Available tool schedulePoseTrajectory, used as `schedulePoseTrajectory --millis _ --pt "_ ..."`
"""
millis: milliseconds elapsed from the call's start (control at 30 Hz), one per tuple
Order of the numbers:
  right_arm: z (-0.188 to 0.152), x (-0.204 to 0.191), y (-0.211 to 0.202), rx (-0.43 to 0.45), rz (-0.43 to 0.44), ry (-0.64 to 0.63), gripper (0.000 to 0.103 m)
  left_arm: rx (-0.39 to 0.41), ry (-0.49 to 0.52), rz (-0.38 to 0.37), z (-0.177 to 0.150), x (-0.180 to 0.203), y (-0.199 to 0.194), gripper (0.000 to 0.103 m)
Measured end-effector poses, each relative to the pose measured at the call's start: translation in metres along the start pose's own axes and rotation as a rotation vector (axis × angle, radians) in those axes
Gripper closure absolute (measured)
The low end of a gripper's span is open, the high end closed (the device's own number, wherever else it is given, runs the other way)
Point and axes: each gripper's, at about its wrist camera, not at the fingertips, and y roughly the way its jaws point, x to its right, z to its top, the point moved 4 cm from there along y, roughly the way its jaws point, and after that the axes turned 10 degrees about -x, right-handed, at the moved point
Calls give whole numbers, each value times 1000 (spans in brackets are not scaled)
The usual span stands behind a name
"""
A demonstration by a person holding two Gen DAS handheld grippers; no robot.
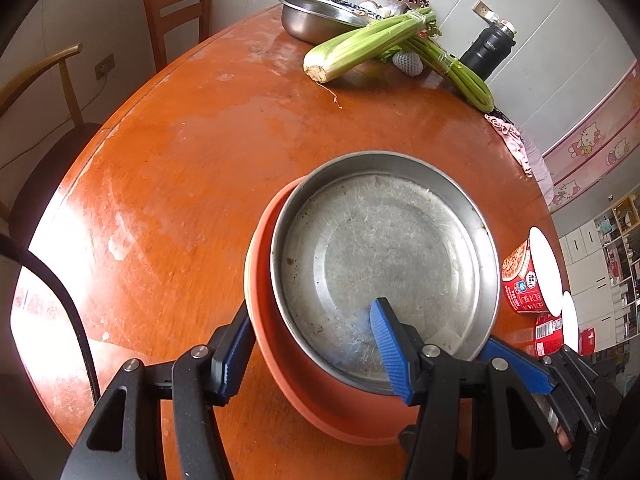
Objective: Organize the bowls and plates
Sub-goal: 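Open the left gripper and release the steel pan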
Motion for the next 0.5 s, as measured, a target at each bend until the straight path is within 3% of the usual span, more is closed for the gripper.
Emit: schedulePoseTrajectory --millis 500 --pt "-13 25 -38 82 -26 61 32 86 1 29 -9 11 -35 46"
